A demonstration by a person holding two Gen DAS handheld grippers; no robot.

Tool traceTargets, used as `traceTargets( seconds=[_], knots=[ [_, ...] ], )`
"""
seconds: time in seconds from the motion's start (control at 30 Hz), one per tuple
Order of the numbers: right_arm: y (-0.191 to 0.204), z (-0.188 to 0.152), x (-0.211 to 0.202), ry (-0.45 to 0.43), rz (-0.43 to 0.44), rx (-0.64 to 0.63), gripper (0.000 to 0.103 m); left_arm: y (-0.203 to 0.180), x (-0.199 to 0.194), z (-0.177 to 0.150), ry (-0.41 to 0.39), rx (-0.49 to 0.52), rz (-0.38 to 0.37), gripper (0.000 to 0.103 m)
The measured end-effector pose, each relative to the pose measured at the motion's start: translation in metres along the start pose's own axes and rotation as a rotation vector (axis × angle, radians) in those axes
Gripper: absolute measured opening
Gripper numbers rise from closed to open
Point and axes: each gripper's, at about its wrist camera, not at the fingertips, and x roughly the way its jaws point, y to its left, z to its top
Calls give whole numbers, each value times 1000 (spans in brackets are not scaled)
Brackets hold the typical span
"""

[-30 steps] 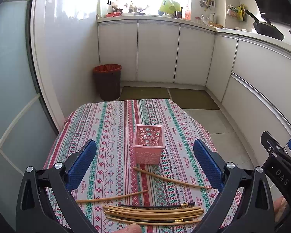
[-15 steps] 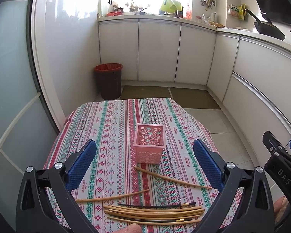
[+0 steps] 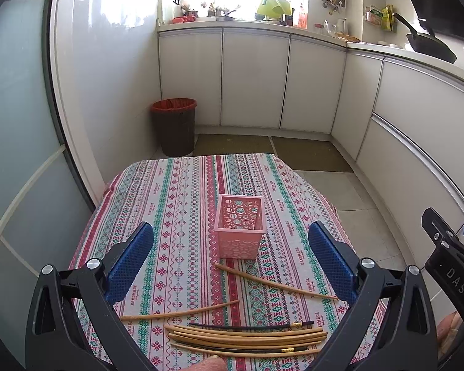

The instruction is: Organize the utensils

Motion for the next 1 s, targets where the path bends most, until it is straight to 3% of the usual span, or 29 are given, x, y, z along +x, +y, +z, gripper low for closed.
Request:
traceTargets(
  seconds=[0.23,0.37,0.47,0.63,0.83,0.9,1.0],
  knots=[
    [0,-1,1,4,-4,3,96,-2,5,-3,13,7,2,96],
    [-10,2,5,13,-30,53,96,-10,21,-6,77,58,-27,96],
    [-35,7,13,61,-2,178,96,-30,44,-17,178,196,-97,96],
    [-92,10,38,178,52,460,96,-92,85,-62,373,579,-279,96],
    [-121,-4,74,333,92,626,96,-157,126,-110,481,947,-403,96],
    [-124,-8,82,363,100,650,96,-170,146,-116,538,1003,-425,96],
    [-128,-13,94,407,121,691,96,-180,176,-115,646,996,-481,95]
  ],
)
